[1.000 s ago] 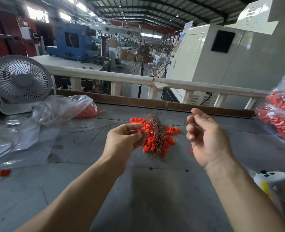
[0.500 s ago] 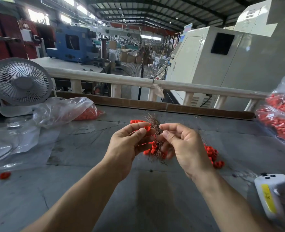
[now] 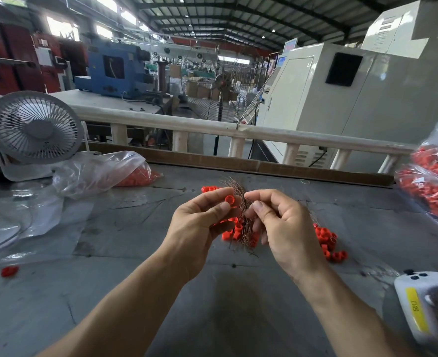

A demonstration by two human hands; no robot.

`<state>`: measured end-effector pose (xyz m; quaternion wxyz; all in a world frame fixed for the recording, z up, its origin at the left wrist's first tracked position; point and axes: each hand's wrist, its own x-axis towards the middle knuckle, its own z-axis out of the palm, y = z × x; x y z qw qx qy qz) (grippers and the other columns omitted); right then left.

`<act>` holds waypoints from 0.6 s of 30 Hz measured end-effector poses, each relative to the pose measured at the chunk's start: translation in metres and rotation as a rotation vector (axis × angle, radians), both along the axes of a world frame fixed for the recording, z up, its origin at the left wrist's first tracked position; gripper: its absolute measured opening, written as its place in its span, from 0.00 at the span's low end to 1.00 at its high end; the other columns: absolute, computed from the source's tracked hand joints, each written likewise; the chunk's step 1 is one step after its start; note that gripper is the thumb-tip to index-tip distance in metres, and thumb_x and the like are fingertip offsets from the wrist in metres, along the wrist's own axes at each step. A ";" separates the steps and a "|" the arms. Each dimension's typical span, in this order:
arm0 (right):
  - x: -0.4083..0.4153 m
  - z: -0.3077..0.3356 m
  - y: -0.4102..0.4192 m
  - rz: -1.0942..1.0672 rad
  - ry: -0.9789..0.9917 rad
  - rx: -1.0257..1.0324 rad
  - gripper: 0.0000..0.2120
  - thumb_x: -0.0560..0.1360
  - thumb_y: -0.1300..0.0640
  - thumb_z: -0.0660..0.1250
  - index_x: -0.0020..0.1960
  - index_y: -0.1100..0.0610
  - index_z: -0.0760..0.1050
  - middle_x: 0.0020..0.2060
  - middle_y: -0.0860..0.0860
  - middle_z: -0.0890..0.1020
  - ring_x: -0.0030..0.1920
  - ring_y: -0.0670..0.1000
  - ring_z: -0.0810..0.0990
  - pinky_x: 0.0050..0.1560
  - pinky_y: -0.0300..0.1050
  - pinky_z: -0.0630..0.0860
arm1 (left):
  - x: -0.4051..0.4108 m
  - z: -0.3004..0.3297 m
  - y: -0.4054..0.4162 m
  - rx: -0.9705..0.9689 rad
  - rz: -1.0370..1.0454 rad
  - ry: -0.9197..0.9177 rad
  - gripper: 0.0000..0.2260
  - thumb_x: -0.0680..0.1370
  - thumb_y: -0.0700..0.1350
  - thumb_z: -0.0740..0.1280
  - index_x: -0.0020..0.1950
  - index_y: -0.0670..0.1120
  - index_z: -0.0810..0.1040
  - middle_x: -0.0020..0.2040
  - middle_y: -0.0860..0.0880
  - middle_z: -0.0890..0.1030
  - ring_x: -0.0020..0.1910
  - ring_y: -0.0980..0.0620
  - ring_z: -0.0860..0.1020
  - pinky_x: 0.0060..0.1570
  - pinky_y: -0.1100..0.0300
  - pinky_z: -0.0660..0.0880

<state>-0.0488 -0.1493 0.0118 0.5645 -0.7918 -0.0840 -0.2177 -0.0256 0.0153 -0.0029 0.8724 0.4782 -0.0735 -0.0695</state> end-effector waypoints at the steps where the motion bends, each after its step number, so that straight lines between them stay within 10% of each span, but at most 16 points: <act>1: 0.000 0.000 0.001 -0.001 -0.003 -0.005 0.12 0.82 0.62 0.67 0.52 0.47 0.83 0.39 0.49 0.86 0.33 0.45 0.80 0.32 0.38 0.75 | 0.001 0.000 0.000 -0.003 0.000 -0.002 0.14 0.75 0.35 0.69 0.59 0.41 0.84 0.55 0.40 0.86 0.54 0.42 0.85 0.58 0.48 0.80; 18: -0.011 0.005 0.010 -0.037 -0.095 -0.084 0.06 0.79 0.58 0.72 0.45 0.49 0.83 0.33 0.45 0.85 0.32 0.41 0.83 0.34 0.31 0.75 | 0.001 -0.002 -0.001 0.027 0.016 -0.071 0.14 0.72 0.39 0.73 0.57 0.41 0.84 0.53 0.40 0.86 0.47 0.45 0.85 0.49 0.53 0.83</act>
